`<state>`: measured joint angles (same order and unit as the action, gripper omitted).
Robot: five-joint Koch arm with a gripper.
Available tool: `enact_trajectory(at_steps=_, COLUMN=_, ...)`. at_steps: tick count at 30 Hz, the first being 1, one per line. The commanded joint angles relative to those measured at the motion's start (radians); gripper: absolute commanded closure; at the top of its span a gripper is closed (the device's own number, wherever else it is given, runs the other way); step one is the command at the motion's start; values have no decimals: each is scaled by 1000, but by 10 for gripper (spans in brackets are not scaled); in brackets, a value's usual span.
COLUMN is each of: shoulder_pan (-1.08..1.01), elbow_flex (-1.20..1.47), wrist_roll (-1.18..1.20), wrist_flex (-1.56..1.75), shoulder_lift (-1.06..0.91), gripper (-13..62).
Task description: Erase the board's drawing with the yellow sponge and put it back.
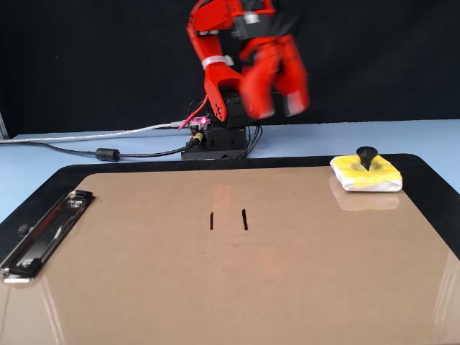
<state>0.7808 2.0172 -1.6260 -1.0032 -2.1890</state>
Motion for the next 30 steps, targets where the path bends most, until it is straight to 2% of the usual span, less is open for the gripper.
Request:
enact_trajectory(at_steps=1, shoulder_pan=144, elbow_flex=9, wrist_roll=-81, wrist_flex=318, shoulder_lift=86, gripper=159)
enact_trajectory(at_steps=4, shoulder_pan=244, elbow_flex=71, wrist_roll=-81, wrist_flex=557, shoulder_lift=190, gripper=159)
enact_trajectory(at_steps=12, shoulder_pan=298, elbow_flex=187, wrist_roll=-71, wrist_flex=1022, shoulder_lift=468, gripper=158)
enact_trajectory(at_steps=26, shoulder_pan=301, elbow_flex=324, wrist_roll=-17, wrist_flex=1071, shoulder_lift=471, gripper=161)
enact_trajectory(at_steps=30, shoulder_pan=299, elbow_flex=324, wrist_roll=-17, wrist_flex=1072, shoulder_lift=474, gripper=217)
